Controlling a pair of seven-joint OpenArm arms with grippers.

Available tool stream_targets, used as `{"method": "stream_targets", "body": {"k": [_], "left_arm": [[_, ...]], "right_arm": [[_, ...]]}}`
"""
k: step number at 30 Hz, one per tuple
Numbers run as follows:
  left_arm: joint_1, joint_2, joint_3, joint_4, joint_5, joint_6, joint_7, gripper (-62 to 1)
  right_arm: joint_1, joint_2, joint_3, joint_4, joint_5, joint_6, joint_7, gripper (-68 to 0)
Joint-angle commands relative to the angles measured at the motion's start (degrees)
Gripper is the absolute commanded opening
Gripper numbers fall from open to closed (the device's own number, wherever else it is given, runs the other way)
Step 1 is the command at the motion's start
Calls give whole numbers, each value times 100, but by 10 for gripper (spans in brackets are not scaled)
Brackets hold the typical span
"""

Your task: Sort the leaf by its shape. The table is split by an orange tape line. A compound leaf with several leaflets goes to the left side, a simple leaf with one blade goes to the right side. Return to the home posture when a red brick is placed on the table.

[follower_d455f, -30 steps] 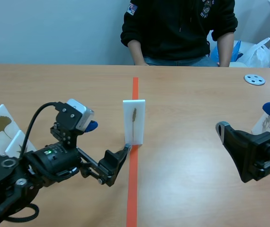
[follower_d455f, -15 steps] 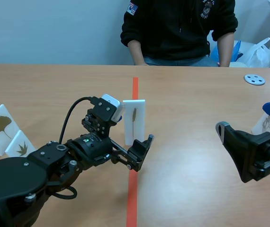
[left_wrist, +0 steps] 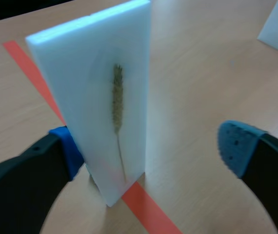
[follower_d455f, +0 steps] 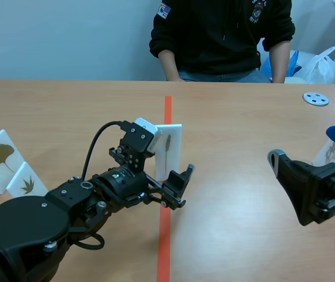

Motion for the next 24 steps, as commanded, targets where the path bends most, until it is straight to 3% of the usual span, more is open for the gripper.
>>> {"method": "stream_targets", "body": {"k": [1, 6, 20, 24], "left_arm": [[-101, 31, -26, 140, -37, 101, -103, -171], [-111, 31, -26, 140, -39, 223, -118, -230], [-114, 31, -26, 140, -42, 376, -118, -517], [-114, 28, -26, 140, -42, 374, -116, -539]], "right_arm": [[96, -4, 11, 22, 42, 0, 105, 4], [96, -4, 11, 22, 42, 0, 105, 4], [96, -4, 11, 22, 42, 0, 105, 4], [96, -4, 11, 22, 42, 0, 105, 4]]}}
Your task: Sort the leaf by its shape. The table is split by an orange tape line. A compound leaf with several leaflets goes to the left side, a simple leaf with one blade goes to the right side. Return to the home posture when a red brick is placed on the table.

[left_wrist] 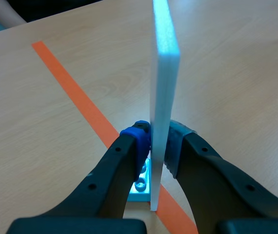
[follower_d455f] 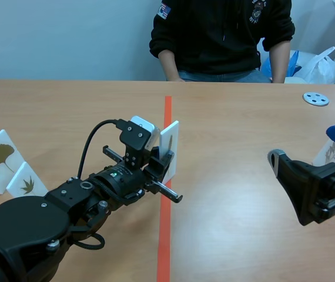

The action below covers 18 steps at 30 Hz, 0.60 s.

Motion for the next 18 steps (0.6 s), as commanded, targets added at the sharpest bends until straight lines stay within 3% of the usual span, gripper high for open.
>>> {"method": "stream_targets", "body": {"k": [1, 8, 18], "left_arm": [[-111, 31, -26, 140, -39, -13, -90, -539], [0, 11, -31, 337, -81, -17, 271, -540], [1086, -20, -457, 2496, -105, -20, 1506, -539]], "right_arm": [[96, -4, 11, 22, 42, 0, 105, 4], [96, -4, 11, 22, 42, 0, 107, 4], [96, -4, 11, 22, 42, 0, 129, 4]]}}
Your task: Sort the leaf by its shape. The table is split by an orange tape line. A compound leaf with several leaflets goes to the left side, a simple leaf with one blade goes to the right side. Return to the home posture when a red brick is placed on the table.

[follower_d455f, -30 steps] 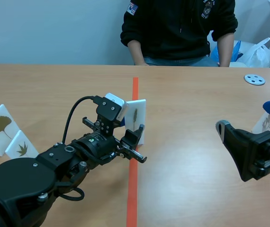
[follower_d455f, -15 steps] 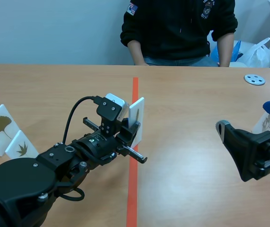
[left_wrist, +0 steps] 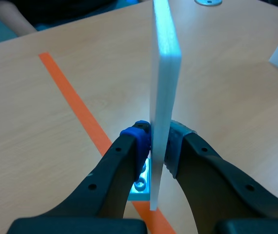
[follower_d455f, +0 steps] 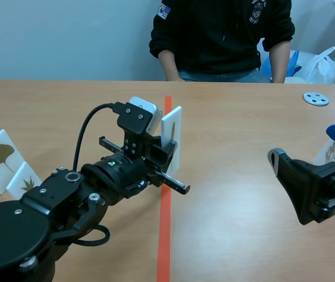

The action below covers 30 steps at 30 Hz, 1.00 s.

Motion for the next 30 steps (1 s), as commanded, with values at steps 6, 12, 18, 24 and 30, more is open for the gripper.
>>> {"method": "stream_targets", "body": {"k": [6, 12, 18, 24, 30], "left_arm": [[890, -136, -302, 1486, -271, -11, 411, -539], [1856, -398, -949, 2605, -273, -7, 476, -539], [2868, -741, -1860, 3379, -710, 295, 470, -539], [3663, -835, -3075, 4068, -1502, 409, 455, -539], [3783, -911, -4199, 4153, -2055, 640, 463, -539]], "right_arm": [[96, -2, 11, 22, 42, 0, 87, 4], [96, -2, 11, 22, 42, 0, 87, 4], [96, -2, 11, 22, 42, 0, 87, 4], [96, -2, 11, 22, 42, 0, 87, 4], [96, -2, 11, 22, 42, 0, 87, 4]]}}
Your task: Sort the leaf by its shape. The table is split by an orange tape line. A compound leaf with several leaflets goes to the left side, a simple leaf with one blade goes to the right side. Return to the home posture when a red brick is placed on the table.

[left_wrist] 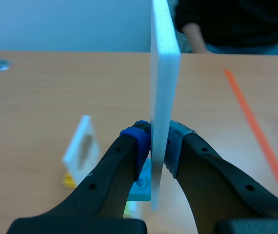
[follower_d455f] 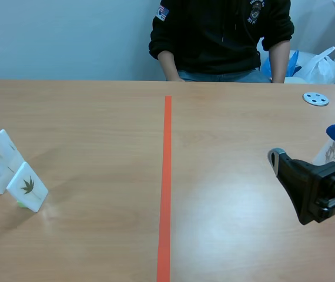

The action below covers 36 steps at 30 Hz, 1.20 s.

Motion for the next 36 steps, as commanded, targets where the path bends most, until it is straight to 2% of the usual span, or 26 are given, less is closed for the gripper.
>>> {"method": "stream_targets", "body": {"k": [1, 4, 6, 18, 24, 27, 30, 36], "left_arm": [[-70, -85, -83, -26, -74, 103, -72, -539], [-76, -188, -365, -138, -98, 271, -81, -539], [-94, -271, -472, -291, -125, 271, -92, -539], [-645, -450, -511, -1810, -393, 264, -468, -539], [-1134, -450, -503, -2730, -398, 179, -815, -539], [-1325, -450, -444, -3095, -396, 33, -957, -539], [-1462, -446, -308, -3366, -391, -140, -1095, -539], [-1657, -448, 2, -3786, -275, -210, -1456, -539]], "right_arm": [[96, -2, 11, 22, 44, 0, 87, 4], [98, -2, 11, 22, 44, 0, 87, 4], [140, -2, 11, 22, 44, 2, 81, 4], [271, -2, 11, 22, 44, 2, 61, 4], [271, -2, 11, 22, 44, 2, 63, 4], [271, -2, 11, 22, 44, 2, 63, 4], [271, -2, 11, 22, 44, 2, 61, 4], [271, -2, 11, 22, 44, 2, 63, 4]]}}
